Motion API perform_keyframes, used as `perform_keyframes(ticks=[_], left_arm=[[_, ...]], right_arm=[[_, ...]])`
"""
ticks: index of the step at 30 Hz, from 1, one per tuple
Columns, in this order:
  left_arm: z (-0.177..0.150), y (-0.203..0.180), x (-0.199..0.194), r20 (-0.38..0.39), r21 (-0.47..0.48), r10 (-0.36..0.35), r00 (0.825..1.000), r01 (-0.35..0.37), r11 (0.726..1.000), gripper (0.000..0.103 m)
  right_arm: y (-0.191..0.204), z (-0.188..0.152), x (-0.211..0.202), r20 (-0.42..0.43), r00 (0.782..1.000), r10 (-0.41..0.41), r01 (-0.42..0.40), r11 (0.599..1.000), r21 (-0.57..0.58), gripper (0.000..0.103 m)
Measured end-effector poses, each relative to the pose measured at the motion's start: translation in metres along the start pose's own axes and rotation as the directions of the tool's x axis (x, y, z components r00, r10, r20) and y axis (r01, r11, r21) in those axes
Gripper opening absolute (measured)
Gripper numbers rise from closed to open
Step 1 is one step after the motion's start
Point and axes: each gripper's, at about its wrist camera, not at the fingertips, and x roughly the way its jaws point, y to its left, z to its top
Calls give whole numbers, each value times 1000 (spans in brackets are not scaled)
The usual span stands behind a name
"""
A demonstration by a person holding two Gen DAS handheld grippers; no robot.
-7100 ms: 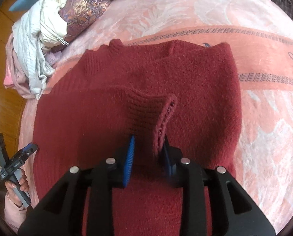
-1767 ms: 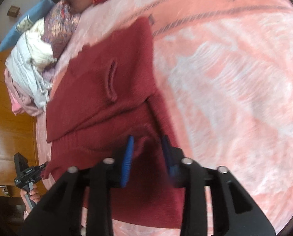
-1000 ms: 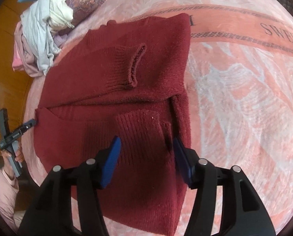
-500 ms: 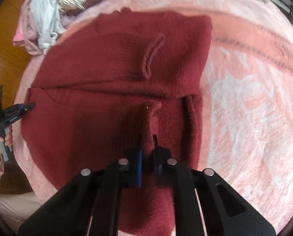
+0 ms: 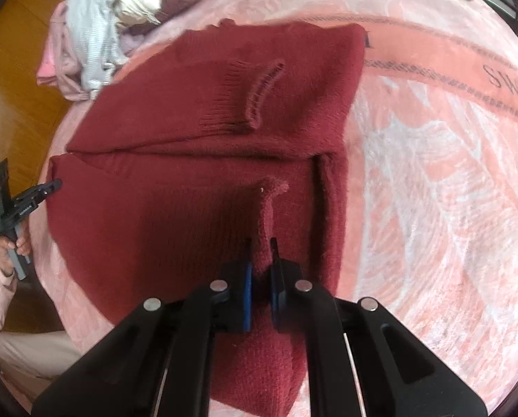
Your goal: Fold small clothes
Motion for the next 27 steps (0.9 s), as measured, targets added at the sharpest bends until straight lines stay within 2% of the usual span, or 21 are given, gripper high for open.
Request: perform_keyframes(ticks=[4, 7, 9, 14, 17, 19, 21, 22, 23, 24, 25, 26, 27], left_arm=[[-6, -11, -26, 86, 42, -51, 995, 48, 998, 11], [-7, -18, -32, 114, 61, -91, 989, 85, 995, 11], [-7, -17, -25, 98, 60, -70, 993, 65, 996, 11], [-6, 1, 17, -2, -37, -65, 998, 65, 997, 11], [-3, 5, 32, -30, -56, -58, 998, 57, 997, 19], [0, 4, 38, -41, -56, -70, 997, 68, 996, 39], [3, -2, 40, -43, -44, -76, 996, 74, 996, 44], [4, -7, 42, -46, -30, -75, 996, 73, 997, 45], [4, -10, 43, -47, -19, -75, 996, 74, 997, 45], [4, -15, 44, -50, 0, -64, 997, 64, 998, 44], [4, -16, 45, -48, 10, -55, 997, 56, 998, 34], [4, -17, 45, -48, 14, -52, 998, 52, 999, 28], [4, -16, 44, -50, 2, -52, 997, 52, 999, 17]], right_arm=[[0, 3, -16, 56, 997, 51, -51, 999, 7, 7], [2, 5, -15, 57, 997, 42, -43, 999, 12, 7], [2, 5, -5, 33, 999, 18, -19, 999, 27, 7], [2, 2, 19, -32, 999, -14, 15, 999, 36, 8], [3, 2, 28, -55, 998, -13, 16, 998, 52, 17], [5, 3, 29, -56, 998, -10, 12, 999, 47, 24], [11, 4, 32, -60, 998, -31, 32, 999, 26, 30], [13, 4, 33, -60, 997, -40, 41, 999, 16, 38], [15, 4, 33, -60, 997, -50, 50, 999, 6, 39], [17, 3, 34, -61, 996, -64, 63, 998, -9, 38], [19, 2, 34, -59, 994, -87, 85, 996, -31, 30], [18, 1, 33, -58, 994, -92, 90, 995, -37, 17], [14, 0, 30, -57, 995, -78, 77, 997, -29, 11]])
